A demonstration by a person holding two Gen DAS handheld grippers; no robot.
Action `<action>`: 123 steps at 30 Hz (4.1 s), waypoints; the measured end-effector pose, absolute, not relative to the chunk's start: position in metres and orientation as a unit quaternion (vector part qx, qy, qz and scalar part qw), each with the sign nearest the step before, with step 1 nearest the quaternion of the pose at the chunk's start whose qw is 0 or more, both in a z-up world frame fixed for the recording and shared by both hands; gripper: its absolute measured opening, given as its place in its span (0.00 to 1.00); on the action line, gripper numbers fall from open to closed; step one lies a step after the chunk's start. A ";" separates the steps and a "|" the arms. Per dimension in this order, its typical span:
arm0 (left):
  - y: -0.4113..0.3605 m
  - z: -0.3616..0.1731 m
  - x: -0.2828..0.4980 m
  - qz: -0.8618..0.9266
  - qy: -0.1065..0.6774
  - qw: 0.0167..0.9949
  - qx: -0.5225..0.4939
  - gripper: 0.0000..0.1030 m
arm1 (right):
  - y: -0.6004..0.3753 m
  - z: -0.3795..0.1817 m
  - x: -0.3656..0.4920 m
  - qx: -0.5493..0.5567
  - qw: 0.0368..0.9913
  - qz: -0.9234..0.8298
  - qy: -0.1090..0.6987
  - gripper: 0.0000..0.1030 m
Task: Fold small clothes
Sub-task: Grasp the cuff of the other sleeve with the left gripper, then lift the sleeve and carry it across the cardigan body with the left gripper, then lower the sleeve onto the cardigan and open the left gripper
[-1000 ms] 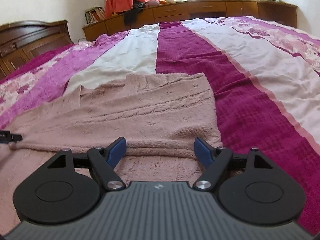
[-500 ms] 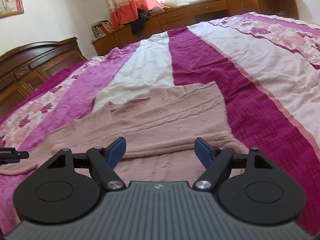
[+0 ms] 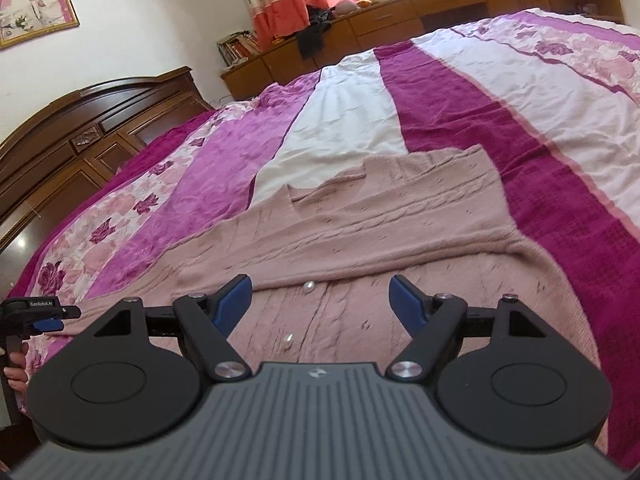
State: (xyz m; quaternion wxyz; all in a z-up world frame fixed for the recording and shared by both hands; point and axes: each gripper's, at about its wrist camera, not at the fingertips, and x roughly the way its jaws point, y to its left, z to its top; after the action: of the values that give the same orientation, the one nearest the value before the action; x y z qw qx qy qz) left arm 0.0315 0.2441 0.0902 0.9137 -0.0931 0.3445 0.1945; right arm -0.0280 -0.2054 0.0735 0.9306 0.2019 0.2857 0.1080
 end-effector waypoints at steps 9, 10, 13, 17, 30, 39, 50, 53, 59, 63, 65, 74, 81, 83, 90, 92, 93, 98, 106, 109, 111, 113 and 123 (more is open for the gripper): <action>0.279 0.070 0.028 0.227 0.341 0.899 -0.156 0.53 | -0.195 0.050 -0.034 0.188 0.924 0.098 0.319 0.79; 0.281 0.067 0.028 0.231 0.340 0.897 -0.163 0.53 | -0.196 0.047 -0.034 0.189 0.922 0.096 0.324 0.79; 0.293 0.056 0.030 0.234 0.332 0.892 -0.197 0.53 | -0.195 0.041 -0.034 0.187 0.920 0.090 0.334 0.79; 0.310 0.040 0.037 0.234 0.319 0.881 -0.261 0.53 | -0.196 0.038 -0.036 0.182 0.920 0.085 0.337 0.79; 0.349 0.018 0.075 0.248 0.271 0.873 -0.321 0.54 | -0.201 0.032 -0.034 0.178 0.920 0.048 0.347 0.79; 0.352 0.019 0.088 0.241 0.264 0.892 -0.277 0.34 | -0.206 0.029 -0.028 0.190 0.921 0.036 0.339 0.79; 0.325 0.061 0.081 0.195 0.217 0.930 -0.222 0.10 | -0.216 0.028 -0.029 0.203 0.922 0.029 0.329 0.79; 0.310 0.078 0.079 0.181 0.199 0.940 -0.208 0.10 | -0.217 0.029 -0.030 0.206 0.922 0.030 0.326 0.79; 0.276 0.107 0.079 0.144 0.178 0.953 -0.196 0.10 | -0.220 0.031 -0.029 0.214 0.922 0.035 0.322 0.79; 0.251 0.122 0.080 0.116 0.171 0.959 -0.193 0.10 | -0.219 0.032 -0.026 0.210 0.920 0.038 0.328 0.79; 0.238 0.128 0.080 0.106 0.168 0.962 -0.188 0.10 | -0.219 0.032 -0.025 0.207 0.920 0.042 0.330 0.79; 0.170 0.146 0.100 0.062 0.172 0.969 -0.165 0.10 | -0.228 0.031 -0.026 0.223 0.917 0.051 0.326 0.79; 0.113 0.151 0.117 0.037 0.175 0.972 -0.152 0.10 | -0.245 0.026 -0.029 0.250 0.914 0.051 0.315 0.79; 0.096 0.150 0.122 0.032 0.174 0.974 -0.142 0.10 | -0.250 0.023 -0.028 0.259 0.912 0.054 0.315 0.79; 0.042 0.128 0.138 0.000 0.197 0.971 -0.133 0.10 | -0.261 0.016 -0.028 0.274 0.908 0.062 0.311 0.79; 0.027 0.116 0.141 -0.011 0.209 0.969 -0.132 0.09 | -0.263 0.015 -0.028 0.276 0.908 0.063 0.310 0.79; 0.020 0.109 0.143 -0.015 0.217 0.967 -0.131 0.09 | -0.263 0.014 -0.028 0.277 0.907 0.064 0.309 0.79; -0.012 0.076 0.147 -0.037 0.254 0.961 -0.106 0.09 | -0.268 0.010 -0.028 0.283 0.906 0.062 0.309 0.79; -0.025 0.029 0.151 -0.082 0.345 0.929 -0.107 0.11 | -0.270 0.007 -0.028 0.284 0.906 0.061 0.307 0.79; -0.026 0.016 0.151 -0.096 0.371 0.917 -0.109 0.19 | -0.270 0.006 -0.027 0.285 0.906 0.060 0.307 0.79; -0.025 0.013 0.149 -0.111 0.373 0.914 -0.112 0.29 | -0.269 0.007 -0.028 0.285 0.906 0.060 0.307 0.79; -0.026 0.013 0.147 -0.118 0.372 0.914 -0.109 0.39 | -0.269 0.007 -0.028 0.285 0.906 0.059 0.307 0.79; -0.021 0.041 0.113 -0.101 0.380 0.917 -0.061 0.47 | -0.271 0.011 -0.031 0.290 0.906 0.056 0.304 0.79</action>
State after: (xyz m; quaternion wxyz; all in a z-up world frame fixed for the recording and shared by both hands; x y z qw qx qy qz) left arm 0.1134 -0.0214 0.0414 0.9173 -0.0610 0.3803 -0.1010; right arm -0.0305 -0.2707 0.0107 0.9058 0.2895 0.3042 0.0564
